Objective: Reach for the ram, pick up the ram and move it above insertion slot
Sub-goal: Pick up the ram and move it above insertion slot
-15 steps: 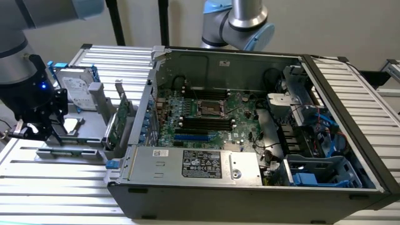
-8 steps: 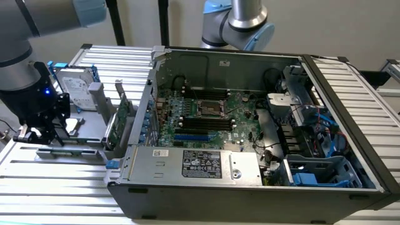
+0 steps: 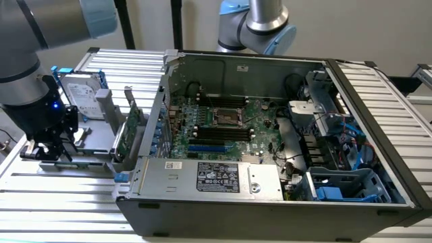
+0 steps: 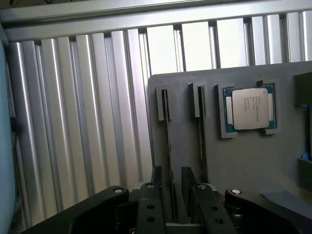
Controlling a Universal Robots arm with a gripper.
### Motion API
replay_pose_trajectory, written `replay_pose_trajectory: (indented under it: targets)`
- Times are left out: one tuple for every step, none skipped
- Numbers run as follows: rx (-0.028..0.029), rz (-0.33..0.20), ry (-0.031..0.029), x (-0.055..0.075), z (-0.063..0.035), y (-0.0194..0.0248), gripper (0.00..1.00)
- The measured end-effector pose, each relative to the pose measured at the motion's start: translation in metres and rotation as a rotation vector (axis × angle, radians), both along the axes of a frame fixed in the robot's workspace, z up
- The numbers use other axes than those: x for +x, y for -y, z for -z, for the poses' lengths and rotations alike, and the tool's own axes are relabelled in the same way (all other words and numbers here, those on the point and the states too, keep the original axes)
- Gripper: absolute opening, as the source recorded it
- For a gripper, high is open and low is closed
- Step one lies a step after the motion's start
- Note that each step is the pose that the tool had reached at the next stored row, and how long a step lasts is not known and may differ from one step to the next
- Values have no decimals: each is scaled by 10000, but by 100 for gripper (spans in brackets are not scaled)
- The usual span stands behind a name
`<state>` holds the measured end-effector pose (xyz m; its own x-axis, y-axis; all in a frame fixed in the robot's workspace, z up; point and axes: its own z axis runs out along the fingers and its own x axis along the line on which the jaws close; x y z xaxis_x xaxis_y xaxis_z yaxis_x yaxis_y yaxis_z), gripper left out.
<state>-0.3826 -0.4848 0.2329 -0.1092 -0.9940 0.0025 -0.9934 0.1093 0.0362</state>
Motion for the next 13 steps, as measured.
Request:
replay_pose_trajectory:
  targets:
    - [-1, -18, 0, 0, 18, 0, 31]
    - [0, -36, 0, 0, 36, 0, 31]
    - [0, -55, 0, 0, 55, 0, 31]
    - [0, -73, 0, 0, 72, 0, 31]
    - [-1, -92, -1, 0, 90, 0, 31]
    - [1, -111, 1, 0, 109, 0, 31]
    - [0, -132, 2, 0, 127, 0, 31]
    - [1, -154, 2, 0, 145, 0, 31]
    - [0, -175, 1, 0, 163, 0, 31]
    - [0, -200, 2, 0, 182, 0, 31]
    - [0, -225, 3, 0, 201, 0, 31]
    - [0, -248, 8, 0, 216, 0, 31]
    - [0, -271, 12, 0, 228, 0, 31]
